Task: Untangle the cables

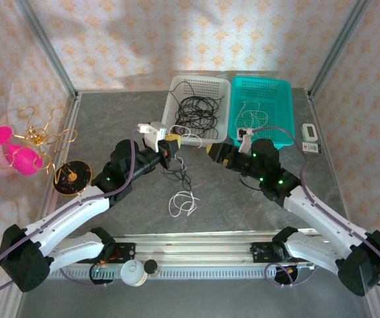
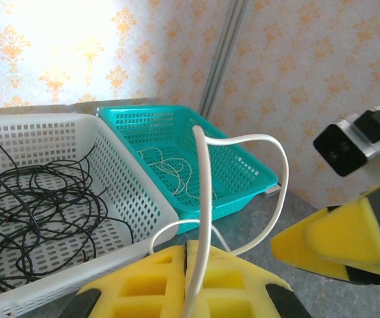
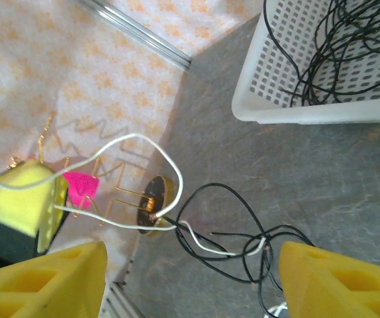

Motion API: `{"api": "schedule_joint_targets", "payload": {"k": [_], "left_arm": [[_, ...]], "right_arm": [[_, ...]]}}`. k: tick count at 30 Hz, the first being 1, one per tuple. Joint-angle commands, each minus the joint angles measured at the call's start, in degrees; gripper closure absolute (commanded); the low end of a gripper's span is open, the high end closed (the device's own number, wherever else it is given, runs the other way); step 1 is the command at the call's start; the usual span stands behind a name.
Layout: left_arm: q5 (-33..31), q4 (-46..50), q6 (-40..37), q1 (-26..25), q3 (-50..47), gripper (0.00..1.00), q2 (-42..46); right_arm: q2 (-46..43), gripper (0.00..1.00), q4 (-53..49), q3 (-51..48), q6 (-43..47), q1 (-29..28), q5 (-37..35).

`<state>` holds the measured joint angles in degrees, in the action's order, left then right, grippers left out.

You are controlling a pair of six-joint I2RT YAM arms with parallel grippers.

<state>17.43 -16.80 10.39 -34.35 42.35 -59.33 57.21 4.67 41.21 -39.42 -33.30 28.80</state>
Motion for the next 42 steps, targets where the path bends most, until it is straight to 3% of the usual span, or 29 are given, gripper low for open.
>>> {"api": "schedule_joint_targets", "payload": {"k": [1,10,22,29,38,40,42], "left_arm": [[0.9,0.4,-0.9,0.5,2.1,1.0,0.4],[1.4,0.9,-0.7,0.5,2.5,1.0,0.2],[1.9,1.4,-1.2,0.5,3.6,1.0,-1.0],[1.2,1.7,-1.3,0.5,3.9,1.0,-1.1],[-0.4,2.4,-2.3,0.5,5.0,1.0,-1.3],[-1.1,2.8,-2.5,0.5,5.3,1.0,-1.7],[-2.2,3.3,-2.5,0.5,5.6,1.0,-2.1]], "right_arm": [[3.2,0.32,9.7,0.0,-6.3,0.2,5.6],[9.8,0.48,14.6,1.5,-7.0,0.2,10.4],[15.4,0.6,23.2,0.2,-12.0,0.2,14.2],[16.4,0.83,21.8,0.6,-10.8,0.2,14.7],[13.7,0.99,13.4,1.6,-3.7,0.2,17.2],[12.5,1.0,10.5,2.7,1.0,0.1,18.1],[11.0,1.0,1.4,6.7,12.5,0.1,16.6]]}}
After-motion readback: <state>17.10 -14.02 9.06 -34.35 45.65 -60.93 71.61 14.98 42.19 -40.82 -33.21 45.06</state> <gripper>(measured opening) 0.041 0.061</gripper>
